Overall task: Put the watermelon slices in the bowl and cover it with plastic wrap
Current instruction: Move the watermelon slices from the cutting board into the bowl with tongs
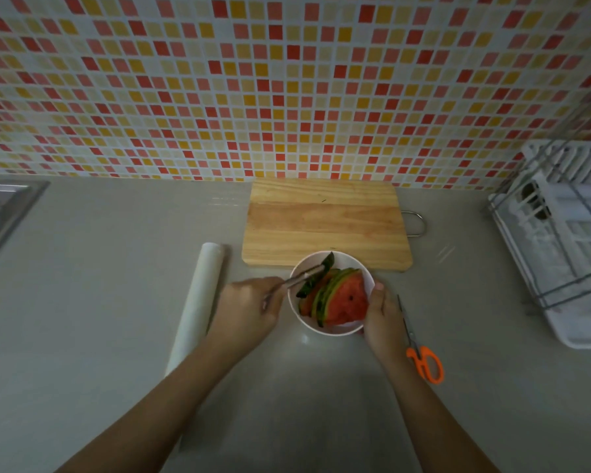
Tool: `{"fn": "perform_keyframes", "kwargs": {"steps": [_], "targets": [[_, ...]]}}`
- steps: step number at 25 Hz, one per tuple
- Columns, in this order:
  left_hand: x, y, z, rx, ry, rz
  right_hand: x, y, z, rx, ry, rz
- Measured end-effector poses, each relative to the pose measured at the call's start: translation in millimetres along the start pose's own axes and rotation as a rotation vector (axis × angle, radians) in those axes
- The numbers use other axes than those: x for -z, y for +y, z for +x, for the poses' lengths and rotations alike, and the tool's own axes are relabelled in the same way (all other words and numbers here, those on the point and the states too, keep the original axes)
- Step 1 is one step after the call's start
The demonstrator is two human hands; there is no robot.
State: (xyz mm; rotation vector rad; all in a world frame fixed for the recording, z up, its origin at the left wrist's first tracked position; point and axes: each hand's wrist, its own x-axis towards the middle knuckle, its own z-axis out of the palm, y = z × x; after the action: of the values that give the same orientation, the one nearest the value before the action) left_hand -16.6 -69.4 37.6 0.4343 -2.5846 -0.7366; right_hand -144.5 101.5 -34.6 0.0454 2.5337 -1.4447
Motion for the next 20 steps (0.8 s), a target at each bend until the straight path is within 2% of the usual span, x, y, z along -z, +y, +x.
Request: {"fn": "perform_keyframes", "kwargs": {"steps": [2, 5, 11, 14, 16, 20], "targets": [[-9.9, 10.9, -5.3, -0.048, -0.074, 0.062, 0.2, -1.6, -0.7, 0.013, 0.002, 0.0], [-13.3, 17.4, -4.4, 0.008, -0.129, 0.067, 0.4, -4.2, -1.3, 0.026, 0.006, 0.0], [6.0, -3.8, 38.2, 0.289, 0.076, -0.112, 1.7, -4.1, -2.7, 0.028, 0.012, 0.009], [-17.0, -32.9, 78.0, 0.456, 0.041, -0.037, 2.0, -1.9, -2.9, 0.016, 0.01, 0.005], [-40.6, -46.4, 97.9, 0.507, 0.019, 0.034, 2.4, 0.6, -3.2, 0.017, 0.006, 0.017], [-75.0, -57.5, 127.0, 0.6, 0.084, 0.032, -0.7, 3.9, -0.1, -0.007, -0.008, 0.012]]}}
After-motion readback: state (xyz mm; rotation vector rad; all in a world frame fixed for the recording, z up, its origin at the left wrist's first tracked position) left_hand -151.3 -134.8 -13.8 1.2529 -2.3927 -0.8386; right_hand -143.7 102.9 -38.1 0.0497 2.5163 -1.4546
